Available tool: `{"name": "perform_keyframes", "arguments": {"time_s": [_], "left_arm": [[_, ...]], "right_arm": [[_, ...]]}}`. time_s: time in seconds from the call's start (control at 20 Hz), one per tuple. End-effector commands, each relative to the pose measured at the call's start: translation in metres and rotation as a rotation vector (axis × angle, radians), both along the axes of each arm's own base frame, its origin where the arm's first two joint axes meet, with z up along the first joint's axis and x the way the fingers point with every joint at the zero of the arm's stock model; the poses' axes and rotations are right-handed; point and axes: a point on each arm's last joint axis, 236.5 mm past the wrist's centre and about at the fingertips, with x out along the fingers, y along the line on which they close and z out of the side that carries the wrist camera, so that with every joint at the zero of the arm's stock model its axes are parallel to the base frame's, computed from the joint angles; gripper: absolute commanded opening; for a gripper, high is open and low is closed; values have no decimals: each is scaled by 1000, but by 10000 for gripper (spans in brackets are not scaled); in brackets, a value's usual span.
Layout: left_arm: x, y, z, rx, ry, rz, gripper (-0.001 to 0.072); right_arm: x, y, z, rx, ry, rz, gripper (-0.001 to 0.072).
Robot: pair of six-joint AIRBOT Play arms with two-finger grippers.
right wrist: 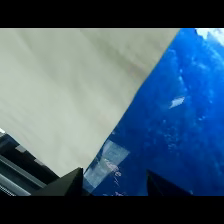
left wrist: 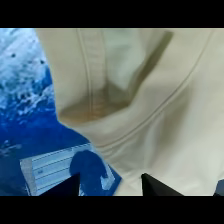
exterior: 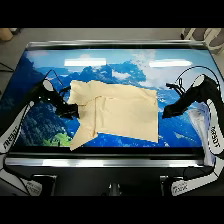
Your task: Fold the shirts.
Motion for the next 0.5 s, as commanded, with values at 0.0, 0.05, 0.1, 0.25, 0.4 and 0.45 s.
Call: {"name": "perform_keyframes", "arguments": {"time_s": [0.0,0.05,0.1,0.25,0.4,0.45], "left_arm": [[6,-11,-16,-30,-49,54,488],[7,-13,-20,-26,-55,57,478],[11,-13,-22,-21,-68,70,433],[23,-12,-19,-18,-112,97,27],[27,-12,-9,-29,-161,47,26],[28,-12,-2,-34,-184,30,26]], "right_arm": [[-15,0,-9,-13,30,16,423],[-20,-1,-10,-19,47,18,495],[-27,0,-13,-16,67,14,516],[-58,8,-22,-6,128,-11,546],[-90,17,-42,-11,157,-65,563],[-95,25,-48,18,165,-86,563]]}}
